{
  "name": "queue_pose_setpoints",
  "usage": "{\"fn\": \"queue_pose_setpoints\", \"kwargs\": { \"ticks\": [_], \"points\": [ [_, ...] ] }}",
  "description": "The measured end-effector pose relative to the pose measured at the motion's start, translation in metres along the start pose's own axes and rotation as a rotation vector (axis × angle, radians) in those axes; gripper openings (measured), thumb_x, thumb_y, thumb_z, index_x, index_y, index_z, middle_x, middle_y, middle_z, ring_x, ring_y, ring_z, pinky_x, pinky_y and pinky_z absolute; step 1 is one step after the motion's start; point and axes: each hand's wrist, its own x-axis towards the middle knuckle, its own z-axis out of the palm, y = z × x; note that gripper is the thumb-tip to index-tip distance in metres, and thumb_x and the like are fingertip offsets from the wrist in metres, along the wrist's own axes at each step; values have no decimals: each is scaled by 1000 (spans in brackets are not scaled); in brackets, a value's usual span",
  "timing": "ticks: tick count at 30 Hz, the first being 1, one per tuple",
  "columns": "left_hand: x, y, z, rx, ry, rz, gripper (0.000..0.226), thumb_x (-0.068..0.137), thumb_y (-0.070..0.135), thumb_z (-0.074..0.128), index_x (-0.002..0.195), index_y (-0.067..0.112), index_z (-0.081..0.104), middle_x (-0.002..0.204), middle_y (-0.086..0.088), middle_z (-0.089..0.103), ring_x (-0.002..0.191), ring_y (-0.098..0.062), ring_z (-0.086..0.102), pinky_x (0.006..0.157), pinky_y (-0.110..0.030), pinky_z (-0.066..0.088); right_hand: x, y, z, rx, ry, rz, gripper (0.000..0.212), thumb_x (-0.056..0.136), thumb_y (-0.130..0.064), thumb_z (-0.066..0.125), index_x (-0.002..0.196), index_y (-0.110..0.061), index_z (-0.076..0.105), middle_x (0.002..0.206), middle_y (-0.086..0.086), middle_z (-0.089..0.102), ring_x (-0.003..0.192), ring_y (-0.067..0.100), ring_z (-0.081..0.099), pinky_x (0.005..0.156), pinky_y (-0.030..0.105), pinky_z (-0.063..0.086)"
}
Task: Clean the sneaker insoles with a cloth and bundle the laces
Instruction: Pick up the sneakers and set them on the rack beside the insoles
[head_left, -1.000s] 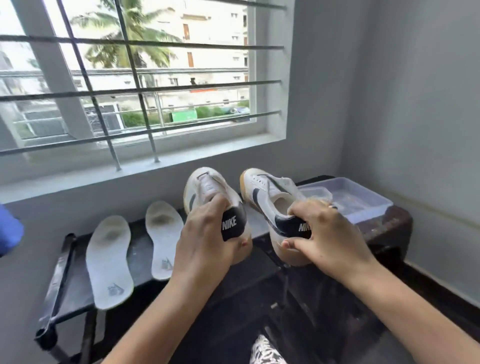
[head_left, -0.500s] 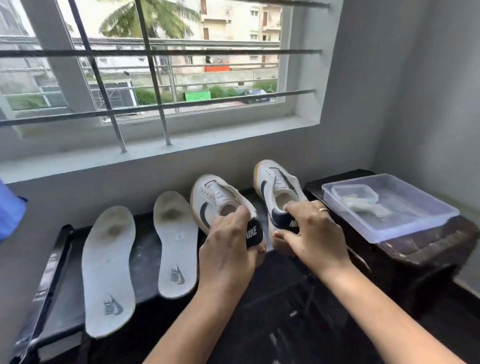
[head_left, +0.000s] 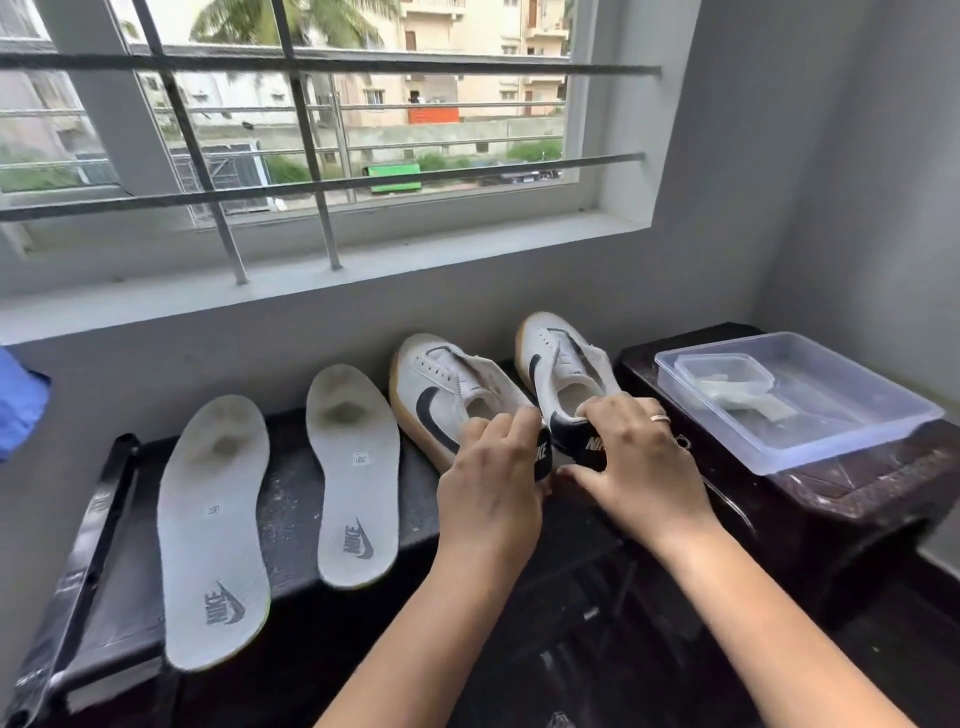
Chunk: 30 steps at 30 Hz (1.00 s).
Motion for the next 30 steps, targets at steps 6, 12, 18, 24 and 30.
{"fn": "queue_pose_setpoints", "kwargs": {
  "ticks": [6,12,18,24,30],
  "points": [
    [-4,-3,4,-86,-40,-49,41,82,34,67,113,24,42,104,10,49,107,-13,38,70,-27,38,0,-7,-4,-20,-105,189,60,72,-46,75,122,-30,46,148,4,24,139,41,19,97,47,43],
    [-3,0,6,-68,-26,-79,38,84,25,65,115,20,44,104,6,52,110,-16,39,75,-28,42,7,-11,-4,106,-43,231,44,70,-47,77,97,-19,58,107,6,59,98,30,62,78,34,47],
    [-4,0,10,-78,-6,-82,37,81,19,67,111,18,45,102,5,52,108,-17,39,74,-28,41,3,15,-9,161,35,192,37,64,-35,84,76,-18,52,87,-5,56,87,24,60,65,26,32],
    [-4,0,12,-87,-3,-86,40,79,18,68,111,19,44,103,6,51,108,-17,38,76,-26,39,-3,24,3,275,113,206,36,62,-24,87,82,-11,60,135,6,55,122,23,53,93,33,44],
    [-5,0,11,-76,7,-71,41,78,17,69,111,17,46,102,5,52,107,-17,39,74,-28,40,10,21,-1,311,48,146,42,61,-25,87,74,-17,47,91,-7,62,88,21,59,65,29,38]
  ]
}}
